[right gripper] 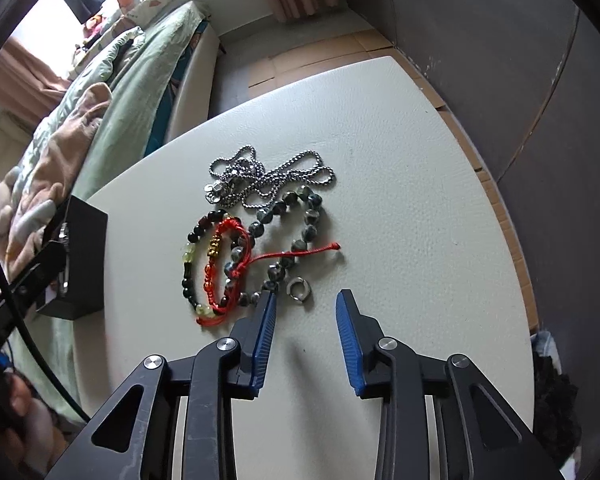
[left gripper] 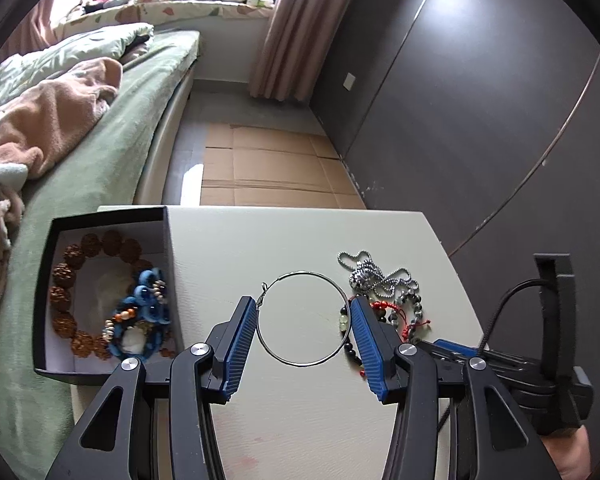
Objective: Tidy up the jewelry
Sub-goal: 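Carry the hoop into the black box with the left gripper while the right gripper grasps the small ring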
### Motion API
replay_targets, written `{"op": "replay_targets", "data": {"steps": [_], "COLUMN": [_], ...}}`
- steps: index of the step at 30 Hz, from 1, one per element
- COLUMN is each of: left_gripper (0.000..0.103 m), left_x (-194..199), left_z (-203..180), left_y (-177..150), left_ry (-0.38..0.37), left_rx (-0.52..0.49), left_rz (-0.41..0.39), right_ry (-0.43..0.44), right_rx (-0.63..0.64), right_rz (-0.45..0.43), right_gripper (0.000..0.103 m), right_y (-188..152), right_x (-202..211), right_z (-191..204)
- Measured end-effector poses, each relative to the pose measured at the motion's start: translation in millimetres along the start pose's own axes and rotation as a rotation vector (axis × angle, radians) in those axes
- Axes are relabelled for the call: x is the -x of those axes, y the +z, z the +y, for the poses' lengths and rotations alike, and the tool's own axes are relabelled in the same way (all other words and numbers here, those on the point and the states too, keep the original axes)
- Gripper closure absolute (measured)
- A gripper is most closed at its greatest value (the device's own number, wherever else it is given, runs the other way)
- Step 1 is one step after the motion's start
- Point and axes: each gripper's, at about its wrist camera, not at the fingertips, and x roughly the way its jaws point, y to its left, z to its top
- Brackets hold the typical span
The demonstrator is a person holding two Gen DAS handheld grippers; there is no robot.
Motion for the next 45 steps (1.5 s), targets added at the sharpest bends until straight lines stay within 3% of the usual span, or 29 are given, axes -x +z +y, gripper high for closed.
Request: {"op": "replay_targets", "data": {"steps": [9,15,17,21,33,45], "left_gripper": [0.052,0.052,0.052,0.052,0.052,0.052], "left_x": [14.0,20.4,22.6,28.0,48.2,49.4], "left_z": [15.3,23.4,24.9,29.1,69.5,105.2], "left_y": [4.5,6.2,6.7,8.9,17.1,20.4], "left_ry": [-0.005,-0.007,-0.006,0.000,0.038,0.097], "left_rx": [0.036,0.049,0.052,0.057,0.128,0.202], "left_rz": [-0.021,-0.028,-0.032,-0.043,-0.076,-0.067], "right_ry": [-0.161,-0.228,-0.251,-0.265,-0.041,0.128], "right_rx": [0.106,0.151,0.181,0.193,0.102,0.118], "right_rz": [-0.008,-0.017,-0.022,-0.021,-0.055,-0.132], "right_gripper": [0.081,0.081,0.088,0.088,0.089,0.089], "right_y": [1.7,1.5,-0.5,-2.5,0.3,0.0], "right_x": [-5.9,-6.0,-7.1,-4.6,22.7,32.9], "right_z": [21.8,31.1,38.5,41.3,36.8,83.9]}}
